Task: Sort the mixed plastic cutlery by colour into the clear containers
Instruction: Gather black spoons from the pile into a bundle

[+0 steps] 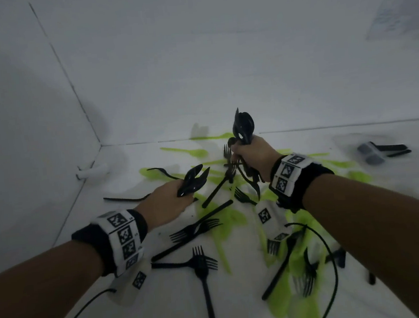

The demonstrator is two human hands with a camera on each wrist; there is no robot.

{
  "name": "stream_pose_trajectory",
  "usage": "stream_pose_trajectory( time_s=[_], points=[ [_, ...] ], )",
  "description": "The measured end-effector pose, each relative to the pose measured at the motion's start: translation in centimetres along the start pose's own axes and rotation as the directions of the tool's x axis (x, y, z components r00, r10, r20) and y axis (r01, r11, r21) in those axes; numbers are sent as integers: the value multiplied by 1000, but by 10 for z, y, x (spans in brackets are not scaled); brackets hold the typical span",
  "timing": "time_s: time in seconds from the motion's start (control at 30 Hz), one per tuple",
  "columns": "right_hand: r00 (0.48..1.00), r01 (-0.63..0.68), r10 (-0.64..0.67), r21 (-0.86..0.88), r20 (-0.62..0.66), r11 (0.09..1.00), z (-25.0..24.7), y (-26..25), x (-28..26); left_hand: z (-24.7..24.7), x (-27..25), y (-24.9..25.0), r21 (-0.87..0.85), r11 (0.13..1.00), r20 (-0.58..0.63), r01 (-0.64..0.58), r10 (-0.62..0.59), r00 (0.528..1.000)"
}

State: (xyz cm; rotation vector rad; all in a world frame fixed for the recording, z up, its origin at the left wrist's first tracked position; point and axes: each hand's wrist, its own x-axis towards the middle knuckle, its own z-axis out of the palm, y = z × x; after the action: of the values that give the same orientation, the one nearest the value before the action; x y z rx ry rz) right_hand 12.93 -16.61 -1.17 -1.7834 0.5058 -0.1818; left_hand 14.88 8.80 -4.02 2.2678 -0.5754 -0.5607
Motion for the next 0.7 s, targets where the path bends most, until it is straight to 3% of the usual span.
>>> stream_pose_trajectory(
  time_s=[0.1, 0.2, 0.27, 0.43, 0.57, 0.7],
  points=[
    [997, 9, -29, -273, -67, 962, -20, 10, -8, 8, 1, 6, 65, 996, -4, -53, 53, 999],
    [999, -26, 7, -583, -34, 812, -40, 25, -21, 20, 3, 14, 167, 971, 76, -171, 160, 984],
    [1000, -29, 16, -676, -26, 737, -48, 34, -34, 28, 3, 20, 272, 927, 165, -258, 219, 962],
    [998, -55, 21, -702, -58, 710, -67, 48, -69, 43, 11, 19, 371, 850, 320, -375, 262, 910],
    [991, -108, 22, -685, -134, 721, -83, 54, -94, 41, 25, 21, 422, 810, 304, -406, 296, 906],
    [972, -197, 60, -641, -229, 742, -98, 63, -109, 44, 28, 26, 361, 851, 239, -381, 310, 920]
  ],
)
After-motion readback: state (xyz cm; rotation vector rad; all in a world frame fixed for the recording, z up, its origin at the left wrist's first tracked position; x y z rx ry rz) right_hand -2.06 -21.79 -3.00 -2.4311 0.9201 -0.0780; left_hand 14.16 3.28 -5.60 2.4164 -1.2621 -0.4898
